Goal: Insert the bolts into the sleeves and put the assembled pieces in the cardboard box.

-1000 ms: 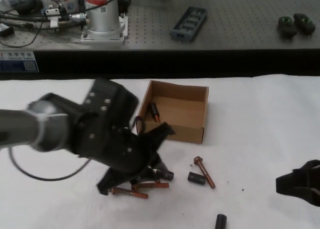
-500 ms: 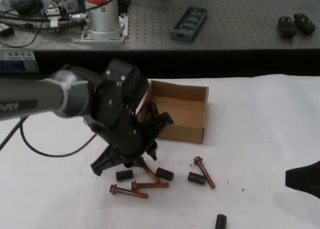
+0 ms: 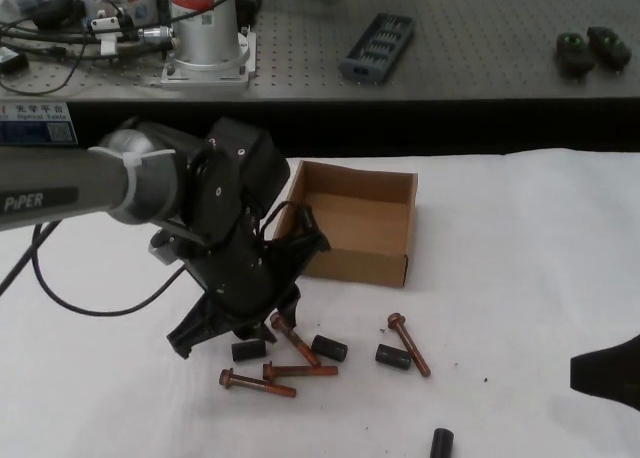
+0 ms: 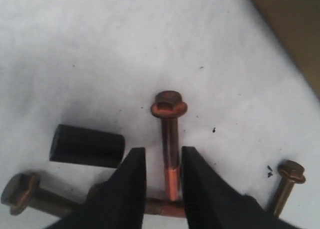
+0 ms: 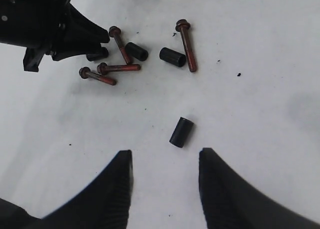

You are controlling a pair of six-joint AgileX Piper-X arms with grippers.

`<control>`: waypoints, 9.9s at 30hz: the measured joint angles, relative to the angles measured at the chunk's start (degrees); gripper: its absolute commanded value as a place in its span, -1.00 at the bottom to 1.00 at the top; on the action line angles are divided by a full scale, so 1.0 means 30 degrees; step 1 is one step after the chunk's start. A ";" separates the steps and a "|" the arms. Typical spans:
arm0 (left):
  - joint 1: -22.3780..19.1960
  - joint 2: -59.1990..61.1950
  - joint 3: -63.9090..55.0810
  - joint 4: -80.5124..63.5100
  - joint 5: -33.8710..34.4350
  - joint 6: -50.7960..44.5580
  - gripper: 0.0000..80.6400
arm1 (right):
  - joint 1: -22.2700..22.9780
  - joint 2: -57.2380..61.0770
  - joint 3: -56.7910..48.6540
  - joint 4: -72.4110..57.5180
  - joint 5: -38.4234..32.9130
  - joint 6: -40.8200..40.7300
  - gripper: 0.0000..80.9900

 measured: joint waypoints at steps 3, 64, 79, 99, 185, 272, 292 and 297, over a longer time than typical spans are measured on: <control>-0.0041 0.0414 -0.0716 0.0038 0.0000 -0.0084 -0.53 | 0.0000 0.0000 0.0170 0.0000 -0.0034 0.0041 -0.19; -0.1210 0.2907 -0.2929 0.2732 -0.1973 -0.0050 -0.77 | 0.0000 0.0000 0.2529 -0.1137 -0.1185 0.1350 -0.19; -0.1249 0.3011 -0.3160 0.0269 -0.0962 0.0534 -0.99 | 0.0000 0.0000 0.2529 -0.1807 -0.1185 0.1408 -0.19; 0.0652 -0.6784 0.3650 -1.1860 0.2072 0.7426 -0.99 | 0.0000 0.6851 0.1980 -0.3016 -0.1059 0.3724 -0.38; 0.3187 -1.5567 1.6268 -2.3171 0.8238 1.0644 -0.99 | 0.5194 0.9740 0.0289 -0.8647 -0.0473 -0.7235 -0.85; 0.0400 -0.5891 1.0573 -2.6596 1.6047 1.0485 -0.99 | 0.2638 1.2817 -0.0426 -1.7854 -1.0147 -0.6289 -0.85; 0.0315 -0.5891 1.0573 -2.6607 1.5349 1.0357 -0.99 | 0.2638 1.2817 -0.0426 -1.7854 -1.0625 -0.6162 -0.85; 0.0315 -0.5891 1.0573 -2.6132 1.4571 1.0357 -0.99 | 0.2638 1.2817 -0.0426 -1.7854 -1.0622 -0.6162 -0.85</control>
